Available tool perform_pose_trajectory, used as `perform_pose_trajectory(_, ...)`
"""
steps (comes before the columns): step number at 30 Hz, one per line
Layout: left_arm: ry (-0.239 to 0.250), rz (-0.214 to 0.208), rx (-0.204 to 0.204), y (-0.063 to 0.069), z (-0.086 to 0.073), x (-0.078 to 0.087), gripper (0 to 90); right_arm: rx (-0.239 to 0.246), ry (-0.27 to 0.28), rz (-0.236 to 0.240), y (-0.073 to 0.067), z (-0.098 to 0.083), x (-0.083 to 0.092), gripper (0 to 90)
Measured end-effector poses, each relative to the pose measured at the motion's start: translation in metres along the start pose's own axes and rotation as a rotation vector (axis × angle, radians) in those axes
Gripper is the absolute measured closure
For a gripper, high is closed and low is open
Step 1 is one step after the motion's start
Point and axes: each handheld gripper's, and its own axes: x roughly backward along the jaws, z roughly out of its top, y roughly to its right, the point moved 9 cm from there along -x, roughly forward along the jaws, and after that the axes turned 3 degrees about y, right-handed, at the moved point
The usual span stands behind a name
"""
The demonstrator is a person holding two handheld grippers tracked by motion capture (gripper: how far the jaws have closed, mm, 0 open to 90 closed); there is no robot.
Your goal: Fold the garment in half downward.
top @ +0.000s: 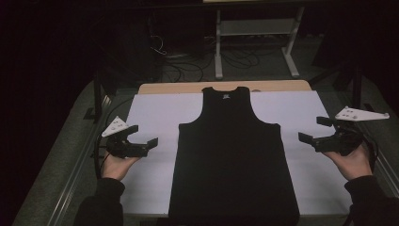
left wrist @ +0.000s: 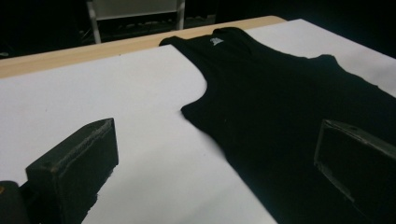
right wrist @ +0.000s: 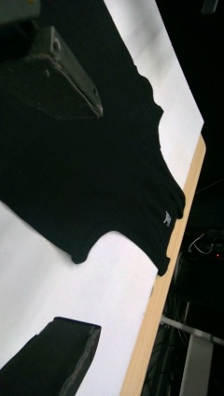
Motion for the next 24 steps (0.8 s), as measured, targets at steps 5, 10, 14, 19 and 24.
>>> perform_pose_trajectory(5, -0.008, -0.012, -0.013, 0.002, 0.005, -0.005, 0.0, 0.010, -0.006, 0.005, 0.002, 0.006, -0.004, 0.0)
perform_pose_trajectory(10, -0.012, -0.019, -0.013, 0.004, 0.009, -0.011, 0.0, 0.010, -0.021, 0.006, 0.005, 0.006, -0.008, 0.0)
perform_pose_trajectory(14, -0.018, -0.022, -0.023, 0.004, 0.014, -0.015, 0.0, 0.006, -0.030, 0.005, 0.007, 0.006, -0.011, 0.0)
perform_pose_trajectory(19, -0.026, -0.025, -0.031, 0.003, 0.018, -0.019, 0.0, 0.005, -0.052, -0.001, 0.011, 0.003, -0.015, 0.0)
perform_pose_trajectory(24, -0.034, -0.031, -0.031, 0.002, 0.021, -0.022, 0.0, 0.010, -0.058, -0.004, 0.013, 0.005, -0.018, 0.0)
